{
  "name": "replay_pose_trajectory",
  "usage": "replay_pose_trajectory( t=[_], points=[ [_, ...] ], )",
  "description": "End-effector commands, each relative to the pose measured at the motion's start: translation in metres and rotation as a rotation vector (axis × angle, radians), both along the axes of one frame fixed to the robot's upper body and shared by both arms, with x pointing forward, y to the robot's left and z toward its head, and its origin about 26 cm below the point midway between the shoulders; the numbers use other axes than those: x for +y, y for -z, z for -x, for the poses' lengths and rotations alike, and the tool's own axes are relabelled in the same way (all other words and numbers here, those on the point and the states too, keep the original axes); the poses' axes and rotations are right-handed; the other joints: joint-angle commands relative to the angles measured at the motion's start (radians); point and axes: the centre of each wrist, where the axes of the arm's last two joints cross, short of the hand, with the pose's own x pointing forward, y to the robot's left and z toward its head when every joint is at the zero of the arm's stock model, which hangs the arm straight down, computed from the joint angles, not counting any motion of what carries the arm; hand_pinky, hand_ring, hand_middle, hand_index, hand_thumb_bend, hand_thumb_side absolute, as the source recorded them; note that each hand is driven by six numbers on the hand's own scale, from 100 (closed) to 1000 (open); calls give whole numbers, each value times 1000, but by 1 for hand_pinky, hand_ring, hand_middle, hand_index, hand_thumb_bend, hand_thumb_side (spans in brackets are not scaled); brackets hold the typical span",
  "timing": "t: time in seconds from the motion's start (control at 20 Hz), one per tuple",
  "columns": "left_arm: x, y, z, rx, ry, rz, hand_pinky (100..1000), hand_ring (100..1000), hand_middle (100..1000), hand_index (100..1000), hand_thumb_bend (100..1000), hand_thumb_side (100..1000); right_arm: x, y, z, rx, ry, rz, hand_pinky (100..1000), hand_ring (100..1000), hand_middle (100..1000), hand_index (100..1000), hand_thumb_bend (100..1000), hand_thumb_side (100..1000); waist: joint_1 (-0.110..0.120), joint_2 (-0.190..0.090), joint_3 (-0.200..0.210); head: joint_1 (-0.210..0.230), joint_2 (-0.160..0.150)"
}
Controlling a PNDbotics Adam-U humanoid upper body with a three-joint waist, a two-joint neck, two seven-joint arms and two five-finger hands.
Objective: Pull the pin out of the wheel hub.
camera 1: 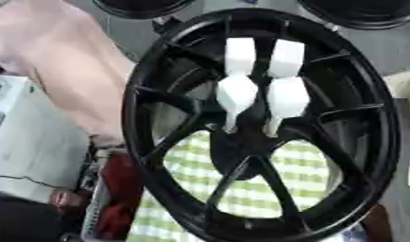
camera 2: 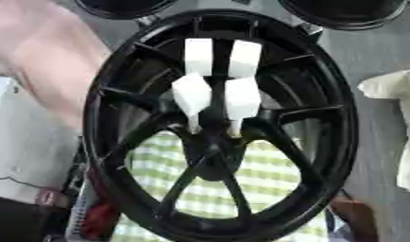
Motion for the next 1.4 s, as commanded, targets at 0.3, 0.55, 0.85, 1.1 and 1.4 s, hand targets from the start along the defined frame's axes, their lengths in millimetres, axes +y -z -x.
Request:
replay_pose_trajectory(
  t=[0.3,0.55,0.85,1.1,1.4],
  points=[
    [4,-8,3,-8,-2,-62,983,715,651,857,100,766,-10,-37,4,-21,46,395,853,797,688,737,100,172,-11,-25,-5,-9,6],
    [4,-7,3,-2,0,-78,983,716,650,857,100,767,-8,-44,-1,12,17,586,851,801,700,742,100,191,-21,-26,-6,-19,6],
    [4,-8,3,2,9,-101,984,716,650,857,100,768,6,-46,-7,23,-42,713,847,800,704,744,100,216,-35,-27,1,-40,6],
    [4,-10,2,4,19,-119,984,717,650,857,100,767,24,-44,-17,24,-101,757,847,799,702,743,100,242,-48,-28,12,-56,6],
    [3,-9,2,7,23,-126,985,718,651,857,100,768,44,-43,-37,56,-139,720,852,797,693,738,100,257,-54,-28,22,-71,6]
  ],
)
